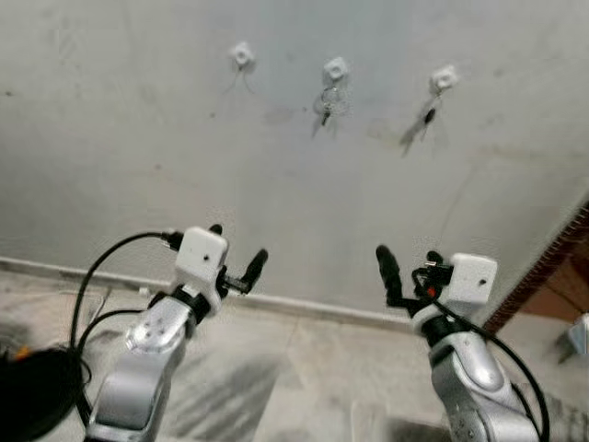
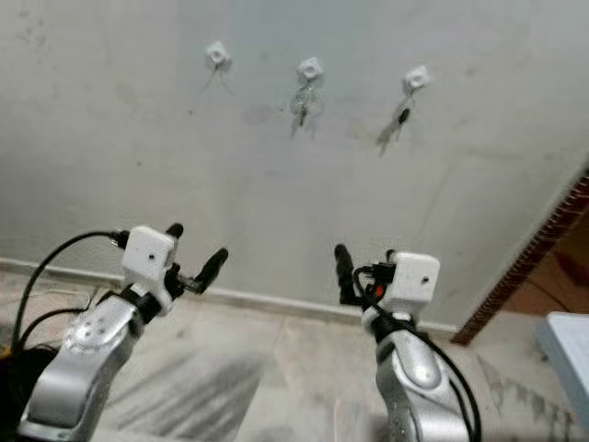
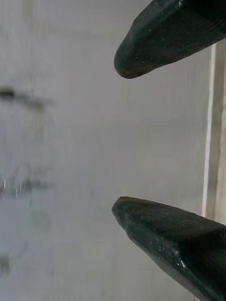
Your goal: Hang keys on a hook
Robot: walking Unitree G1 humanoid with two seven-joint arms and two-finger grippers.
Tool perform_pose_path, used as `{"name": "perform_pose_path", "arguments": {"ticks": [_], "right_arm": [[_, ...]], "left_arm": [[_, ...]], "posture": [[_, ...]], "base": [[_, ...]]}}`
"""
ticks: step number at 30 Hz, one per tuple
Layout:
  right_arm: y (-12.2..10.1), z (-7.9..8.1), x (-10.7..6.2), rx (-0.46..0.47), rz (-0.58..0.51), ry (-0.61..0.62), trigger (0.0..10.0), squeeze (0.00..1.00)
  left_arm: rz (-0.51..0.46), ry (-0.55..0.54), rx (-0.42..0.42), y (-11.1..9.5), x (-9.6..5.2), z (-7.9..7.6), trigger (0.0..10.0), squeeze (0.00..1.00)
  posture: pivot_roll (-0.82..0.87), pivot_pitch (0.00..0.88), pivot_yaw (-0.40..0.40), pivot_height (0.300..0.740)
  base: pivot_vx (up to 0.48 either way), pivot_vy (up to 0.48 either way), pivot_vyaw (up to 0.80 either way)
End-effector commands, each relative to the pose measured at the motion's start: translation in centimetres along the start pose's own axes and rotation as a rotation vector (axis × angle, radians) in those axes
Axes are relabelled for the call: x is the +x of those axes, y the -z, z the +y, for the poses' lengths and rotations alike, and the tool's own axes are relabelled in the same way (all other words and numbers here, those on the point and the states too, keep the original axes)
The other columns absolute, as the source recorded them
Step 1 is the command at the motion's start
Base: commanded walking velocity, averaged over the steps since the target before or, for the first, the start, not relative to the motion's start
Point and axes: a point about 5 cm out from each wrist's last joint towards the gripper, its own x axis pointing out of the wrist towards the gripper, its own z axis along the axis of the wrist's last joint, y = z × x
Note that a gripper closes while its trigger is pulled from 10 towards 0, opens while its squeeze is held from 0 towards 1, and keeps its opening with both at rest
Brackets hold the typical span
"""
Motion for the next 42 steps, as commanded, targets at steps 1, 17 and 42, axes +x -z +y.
{"name": "perform_pose_path", "arguments": {"ticks": [1, 17, 42], "right_arm": [[-0.4, -0.3, 0.1, -0.011, -0.005, 0.008, 10.0, 0.00], [-0.6, -1.1, -0.3, -0.052, 0.006, 0.027, 10.0, 0.00], [0.9, -0.4, -1.1, 0.010, -0.002, 0.140, 10.0, 0.00]], "left_arm": [[-0.003, -0.075, -0.012, 0.1, 0.0, 1.0, 10.0, 0.00], [0.047, -0.098, -0.122, 2.0, -0.6, 0.8, 10.0, 0.00], [0.104, 0.188, -0.123, 0.9, 1.2, -0.7, 10.0, 0.00]], "posture": [[0.13, 0.000, -0.077, 0.740], [0.10, 0.000, -0.095, 0.740], [0.12, 0.000, 0.008, 0.740]], "base": [[0.000, 0.000, -0.80], [0.000, 0.000, -0.80], [0.000, 0.000, -0.80]]}}
